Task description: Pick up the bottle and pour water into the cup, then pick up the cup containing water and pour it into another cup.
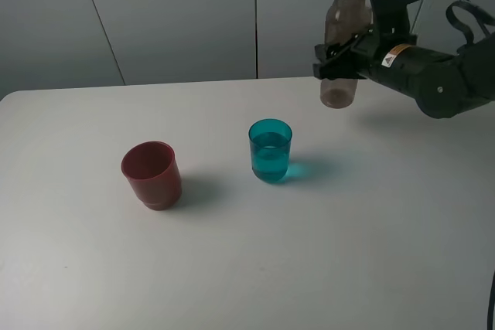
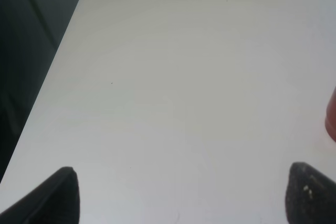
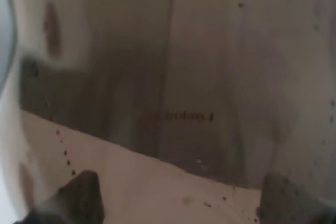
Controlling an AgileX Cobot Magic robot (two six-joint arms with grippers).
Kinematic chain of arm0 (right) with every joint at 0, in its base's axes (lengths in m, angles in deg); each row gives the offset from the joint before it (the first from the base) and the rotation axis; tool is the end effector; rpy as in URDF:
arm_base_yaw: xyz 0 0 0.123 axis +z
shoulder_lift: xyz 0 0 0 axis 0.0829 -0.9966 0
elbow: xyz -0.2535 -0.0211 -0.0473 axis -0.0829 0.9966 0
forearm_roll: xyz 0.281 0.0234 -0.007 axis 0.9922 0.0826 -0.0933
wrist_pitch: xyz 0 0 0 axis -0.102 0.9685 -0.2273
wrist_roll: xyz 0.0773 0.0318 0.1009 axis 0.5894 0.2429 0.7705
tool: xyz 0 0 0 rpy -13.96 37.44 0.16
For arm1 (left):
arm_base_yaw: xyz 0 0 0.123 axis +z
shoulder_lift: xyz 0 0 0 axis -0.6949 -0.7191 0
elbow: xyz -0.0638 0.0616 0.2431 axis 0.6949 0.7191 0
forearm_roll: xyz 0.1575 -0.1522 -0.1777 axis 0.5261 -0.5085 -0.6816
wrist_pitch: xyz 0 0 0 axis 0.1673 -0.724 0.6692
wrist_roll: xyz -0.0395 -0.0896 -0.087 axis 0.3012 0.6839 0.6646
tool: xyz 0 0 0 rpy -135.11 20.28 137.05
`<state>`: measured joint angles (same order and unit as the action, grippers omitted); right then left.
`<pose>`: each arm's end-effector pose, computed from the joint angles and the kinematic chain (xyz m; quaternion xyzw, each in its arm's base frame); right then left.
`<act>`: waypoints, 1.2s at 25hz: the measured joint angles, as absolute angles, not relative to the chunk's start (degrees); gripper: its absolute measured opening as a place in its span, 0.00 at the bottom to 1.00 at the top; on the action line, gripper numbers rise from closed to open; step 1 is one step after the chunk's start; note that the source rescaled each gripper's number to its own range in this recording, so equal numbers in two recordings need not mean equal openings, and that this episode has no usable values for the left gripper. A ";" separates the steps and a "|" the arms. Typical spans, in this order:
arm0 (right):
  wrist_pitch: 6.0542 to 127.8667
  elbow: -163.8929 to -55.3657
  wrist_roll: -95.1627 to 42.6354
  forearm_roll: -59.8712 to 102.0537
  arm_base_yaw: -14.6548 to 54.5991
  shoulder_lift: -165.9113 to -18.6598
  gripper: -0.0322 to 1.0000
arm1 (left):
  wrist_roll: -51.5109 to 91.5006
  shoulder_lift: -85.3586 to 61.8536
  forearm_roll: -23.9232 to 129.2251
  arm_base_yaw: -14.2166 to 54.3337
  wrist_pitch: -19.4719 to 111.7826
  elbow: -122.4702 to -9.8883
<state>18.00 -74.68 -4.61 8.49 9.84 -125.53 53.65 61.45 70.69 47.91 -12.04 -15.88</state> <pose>0.3925 0.1093 0.0972 -0.1506 0.7868 0.0719 0.5942 0.0804 0.0146 0.2753 -0.0282 0.8548 0.0589 0.5149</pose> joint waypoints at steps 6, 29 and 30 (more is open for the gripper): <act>17.84 -74.80 -3.40 8.60 3.07 -127.33 0.03 | 53.65 61.45 70.69 47.91 -12.04 -15.88; 16.06 -86.47 -1.94 5.04 -2.85 -140.55 0.03 | 54.05 61.45 70.69 47.91 -12.04 -15.88; 16.06 -86.47 -1.94 5.04 -2.85 -140.55 0.03 | 54.05 61.45 70.69 47.91 -12.04 -15.88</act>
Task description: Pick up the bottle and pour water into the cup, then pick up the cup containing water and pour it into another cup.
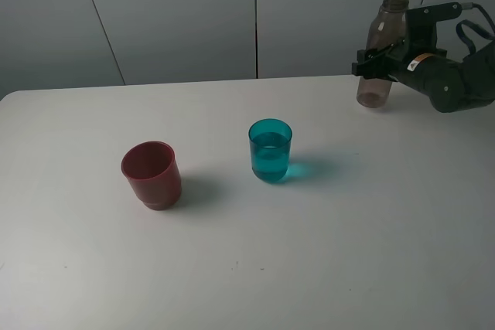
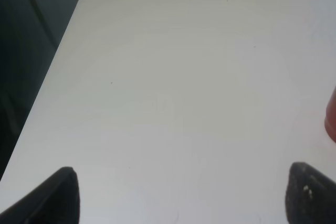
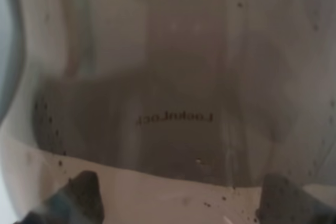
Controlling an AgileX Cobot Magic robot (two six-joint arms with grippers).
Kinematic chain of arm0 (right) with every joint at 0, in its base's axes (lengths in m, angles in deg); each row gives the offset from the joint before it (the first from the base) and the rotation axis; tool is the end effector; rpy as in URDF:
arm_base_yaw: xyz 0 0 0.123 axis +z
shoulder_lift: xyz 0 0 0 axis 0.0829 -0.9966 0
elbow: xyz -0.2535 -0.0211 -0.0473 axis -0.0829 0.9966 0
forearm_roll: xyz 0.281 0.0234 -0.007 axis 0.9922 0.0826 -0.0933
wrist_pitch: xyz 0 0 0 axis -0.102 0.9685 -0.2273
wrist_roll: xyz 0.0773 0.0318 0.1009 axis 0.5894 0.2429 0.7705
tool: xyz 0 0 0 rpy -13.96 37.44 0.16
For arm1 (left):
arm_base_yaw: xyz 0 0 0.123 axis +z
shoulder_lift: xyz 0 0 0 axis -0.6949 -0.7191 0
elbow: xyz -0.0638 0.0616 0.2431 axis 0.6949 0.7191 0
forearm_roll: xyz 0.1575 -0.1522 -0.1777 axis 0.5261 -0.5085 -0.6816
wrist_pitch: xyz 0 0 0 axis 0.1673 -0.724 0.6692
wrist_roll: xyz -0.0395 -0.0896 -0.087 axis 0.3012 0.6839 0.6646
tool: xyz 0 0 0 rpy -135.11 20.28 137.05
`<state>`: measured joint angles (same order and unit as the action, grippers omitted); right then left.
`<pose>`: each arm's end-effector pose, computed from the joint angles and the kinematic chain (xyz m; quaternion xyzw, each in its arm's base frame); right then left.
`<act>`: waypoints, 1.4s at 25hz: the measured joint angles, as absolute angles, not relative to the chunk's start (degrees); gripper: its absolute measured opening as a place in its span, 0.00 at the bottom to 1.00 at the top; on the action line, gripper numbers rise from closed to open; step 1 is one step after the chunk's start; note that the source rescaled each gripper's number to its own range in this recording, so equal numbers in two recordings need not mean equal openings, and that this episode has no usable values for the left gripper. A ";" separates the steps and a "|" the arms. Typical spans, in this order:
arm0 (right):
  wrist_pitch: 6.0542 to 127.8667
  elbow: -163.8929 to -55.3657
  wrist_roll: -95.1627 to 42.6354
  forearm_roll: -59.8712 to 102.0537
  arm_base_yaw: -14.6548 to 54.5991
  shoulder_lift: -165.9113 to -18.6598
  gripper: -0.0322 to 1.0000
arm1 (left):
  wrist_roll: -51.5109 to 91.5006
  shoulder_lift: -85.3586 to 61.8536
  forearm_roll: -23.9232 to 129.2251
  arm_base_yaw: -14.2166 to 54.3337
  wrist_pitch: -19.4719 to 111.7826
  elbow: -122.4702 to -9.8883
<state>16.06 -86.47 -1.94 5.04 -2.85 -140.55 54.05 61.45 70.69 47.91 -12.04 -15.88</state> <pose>0.4495 0.0273 0.0483 -0.0739 0.8051 0.0242 0.5880 0.0804 0.0146 0.2753 -0.0312 0.8546 0.0571 0.5151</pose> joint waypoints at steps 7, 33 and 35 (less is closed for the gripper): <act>16.92 -86.52 0.07 5.04 -2.85 -140.55 0.03 | 54.05 61.45 70.69 47.91 -12.04 -15.88; 20.26 -86.61 0.43 5.04 -2.85 -140.68 0.03 | 54.05 61.45 70.69 47.91 -12.04 -15.88; 20.37 -86.61 0.43 5.04 -2.85 -140.68 0.03 | 54.05 61.45 70.69 47.91 -12.04 -15.88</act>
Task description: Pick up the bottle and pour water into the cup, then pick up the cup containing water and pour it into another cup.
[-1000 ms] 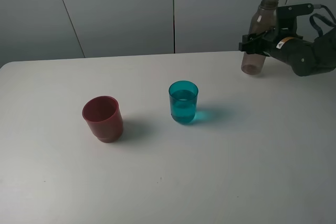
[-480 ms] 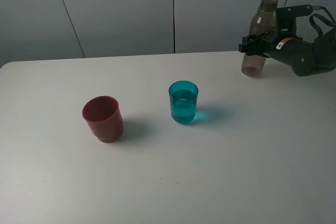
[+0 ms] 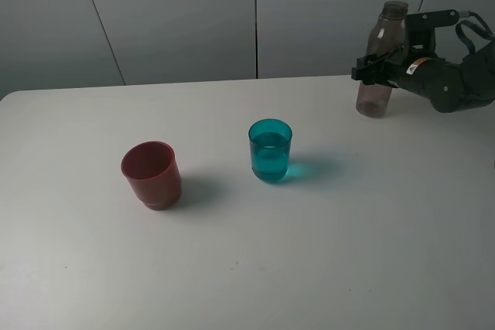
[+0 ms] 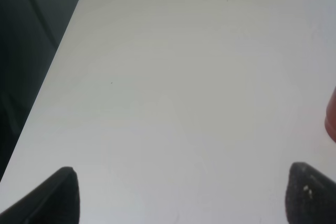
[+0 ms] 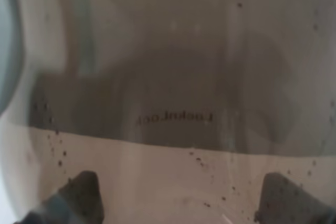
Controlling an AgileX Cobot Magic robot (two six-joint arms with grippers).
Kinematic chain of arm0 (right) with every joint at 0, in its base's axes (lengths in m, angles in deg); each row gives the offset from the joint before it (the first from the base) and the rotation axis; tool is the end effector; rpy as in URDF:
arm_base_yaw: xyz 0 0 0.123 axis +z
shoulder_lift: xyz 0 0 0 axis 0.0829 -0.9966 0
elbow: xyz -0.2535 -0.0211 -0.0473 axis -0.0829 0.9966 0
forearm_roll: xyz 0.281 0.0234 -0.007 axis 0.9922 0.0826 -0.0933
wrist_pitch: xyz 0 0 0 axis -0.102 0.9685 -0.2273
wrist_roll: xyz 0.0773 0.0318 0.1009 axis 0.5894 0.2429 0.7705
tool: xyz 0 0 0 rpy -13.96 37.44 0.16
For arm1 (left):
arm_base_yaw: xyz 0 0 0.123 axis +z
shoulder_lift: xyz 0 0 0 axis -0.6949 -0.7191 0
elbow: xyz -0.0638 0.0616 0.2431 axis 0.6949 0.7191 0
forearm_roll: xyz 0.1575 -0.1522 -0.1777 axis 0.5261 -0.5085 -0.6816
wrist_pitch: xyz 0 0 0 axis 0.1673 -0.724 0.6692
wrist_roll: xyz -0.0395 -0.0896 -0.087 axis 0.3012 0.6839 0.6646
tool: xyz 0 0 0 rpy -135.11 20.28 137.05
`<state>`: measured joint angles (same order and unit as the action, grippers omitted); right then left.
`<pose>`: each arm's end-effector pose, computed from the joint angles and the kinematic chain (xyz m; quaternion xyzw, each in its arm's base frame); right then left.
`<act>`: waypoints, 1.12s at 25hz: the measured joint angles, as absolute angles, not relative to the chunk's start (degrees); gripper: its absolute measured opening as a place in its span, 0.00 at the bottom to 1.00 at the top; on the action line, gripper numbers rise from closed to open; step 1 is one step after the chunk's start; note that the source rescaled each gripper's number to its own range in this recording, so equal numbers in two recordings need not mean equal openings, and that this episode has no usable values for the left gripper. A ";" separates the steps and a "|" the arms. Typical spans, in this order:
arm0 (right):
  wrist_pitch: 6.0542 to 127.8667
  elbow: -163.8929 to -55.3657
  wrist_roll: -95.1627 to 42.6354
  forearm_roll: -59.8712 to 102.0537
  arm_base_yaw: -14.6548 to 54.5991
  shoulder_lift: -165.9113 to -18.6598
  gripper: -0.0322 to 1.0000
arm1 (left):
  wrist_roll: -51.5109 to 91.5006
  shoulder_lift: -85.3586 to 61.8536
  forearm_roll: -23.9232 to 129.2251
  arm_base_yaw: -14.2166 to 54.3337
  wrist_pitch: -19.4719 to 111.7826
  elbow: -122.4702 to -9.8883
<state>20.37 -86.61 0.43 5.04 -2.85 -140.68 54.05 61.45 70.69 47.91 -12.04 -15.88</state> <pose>0.4467 0.0262 0.0388 -0.0571 0.8280 0.0322 0.5569 0.0804 0.0146 0.2753 -0.0312 0.8546 0.0571 0.5151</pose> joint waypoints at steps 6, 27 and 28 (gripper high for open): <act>20.48 -86.61 0.43 5.04 -2.85 -140.71 0.03 | 54.05 61.45 70.69 47.91 -12.04 -15.88; 19.23 -82.90 2.96 5.15 -2.85 -138.32 0.99 | 54.05 61.45 70.69 47.91 -12.04 -15.88; 19.23 -82.09 2.96 5.15 -2.85 -137.51 0.99 | 54.05 61.45 70.69 47.91 -12.04 -15.88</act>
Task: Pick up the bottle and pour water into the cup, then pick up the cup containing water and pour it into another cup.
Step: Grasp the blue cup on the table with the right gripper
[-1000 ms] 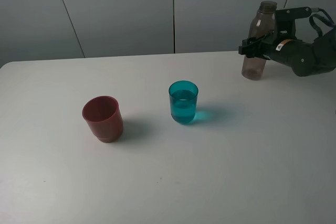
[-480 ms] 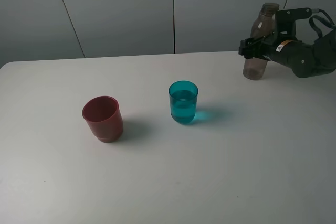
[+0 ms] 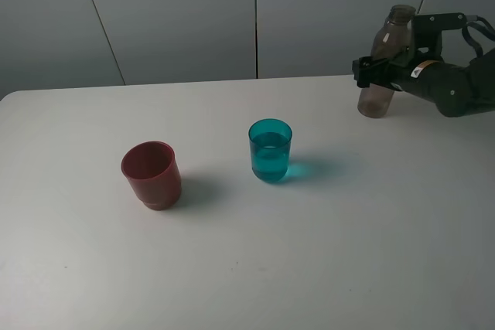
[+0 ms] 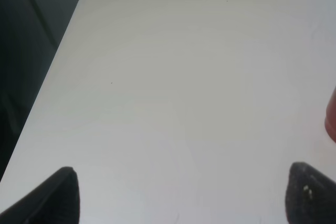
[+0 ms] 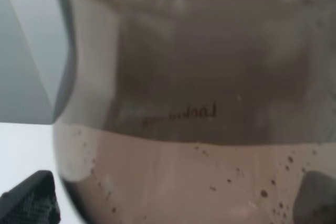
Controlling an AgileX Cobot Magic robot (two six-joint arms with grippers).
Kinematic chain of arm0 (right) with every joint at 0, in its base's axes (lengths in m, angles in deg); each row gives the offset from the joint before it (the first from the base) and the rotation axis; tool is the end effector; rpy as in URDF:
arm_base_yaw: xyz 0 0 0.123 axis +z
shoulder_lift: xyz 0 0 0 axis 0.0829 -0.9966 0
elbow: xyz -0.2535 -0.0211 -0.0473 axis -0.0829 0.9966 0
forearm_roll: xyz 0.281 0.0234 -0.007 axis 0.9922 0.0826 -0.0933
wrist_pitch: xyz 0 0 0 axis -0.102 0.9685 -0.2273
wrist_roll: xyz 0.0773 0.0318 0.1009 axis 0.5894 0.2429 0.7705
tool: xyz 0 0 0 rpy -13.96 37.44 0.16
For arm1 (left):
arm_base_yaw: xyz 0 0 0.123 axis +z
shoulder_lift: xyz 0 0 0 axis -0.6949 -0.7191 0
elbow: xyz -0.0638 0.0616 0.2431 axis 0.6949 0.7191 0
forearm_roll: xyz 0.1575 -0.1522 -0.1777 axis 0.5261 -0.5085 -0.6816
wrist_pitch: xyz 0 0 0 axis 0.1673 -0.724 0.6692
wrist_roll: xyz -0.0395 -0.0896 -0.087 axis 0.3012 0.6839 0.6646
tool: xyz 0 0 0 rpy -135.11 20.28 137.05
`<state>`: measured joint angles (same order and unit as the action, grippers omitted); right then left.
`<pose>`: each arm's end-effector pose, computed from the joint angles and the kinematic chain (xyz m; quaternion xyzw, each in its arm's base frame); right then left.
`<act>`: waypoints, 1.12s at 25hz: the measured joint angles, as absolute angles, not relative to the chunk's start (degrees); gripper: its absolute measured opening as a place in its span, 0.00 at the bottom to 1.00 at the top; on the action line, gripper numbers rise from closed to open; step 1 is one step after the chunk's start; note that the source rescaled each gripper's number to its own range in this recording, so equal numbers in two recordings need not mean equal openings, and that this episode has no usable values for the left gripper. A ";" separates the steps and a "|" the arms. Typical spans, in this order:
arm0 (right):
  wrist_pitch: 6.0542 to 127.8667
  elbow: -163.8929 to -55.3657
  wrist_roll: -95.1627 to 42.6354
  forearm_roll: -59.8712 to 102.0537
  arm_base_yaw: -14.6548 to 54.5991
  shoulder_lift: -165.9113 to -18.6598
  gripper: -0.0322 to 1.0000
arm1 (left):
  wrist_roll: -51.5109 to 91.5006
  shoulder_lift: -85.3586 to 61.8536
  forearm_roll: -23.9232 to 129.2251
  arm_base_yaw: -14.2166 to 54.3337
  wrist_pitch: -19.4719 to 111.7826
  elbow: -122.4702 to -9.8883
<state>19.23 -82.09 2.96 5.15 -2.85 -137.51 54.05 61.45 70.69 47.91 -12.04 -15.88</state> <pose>0.4299 0.0257 0.0436 -0.0377 0.8301 0.0458 0.5545 0.0804 0.0146 0.2753 -0.0312 0.8546 0.0571 0.5151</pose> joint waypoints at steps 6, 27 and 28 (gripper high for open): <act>19.23 -76.19 2.96 5.15 -2.85 -132.37 1.00 | 54.05 61.45 70.69 47.91 -12.04 -15.88; 18.20 -52.21 10.20 -36.02 -2.85 -113.14 1.00 | 54.05 61.45 70.69 47.91 -12.04 -15.88; 17.60 -52.21 11.33 -38.52 -2.85 -113.14 1.00 | 54.05 61.45 70.69 47.91 -12.04 -15.88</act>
<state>17.60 -52.21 11.33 -38.52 -2.85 -113.14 54.05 61.45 70.69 47.91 -12.04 -15.88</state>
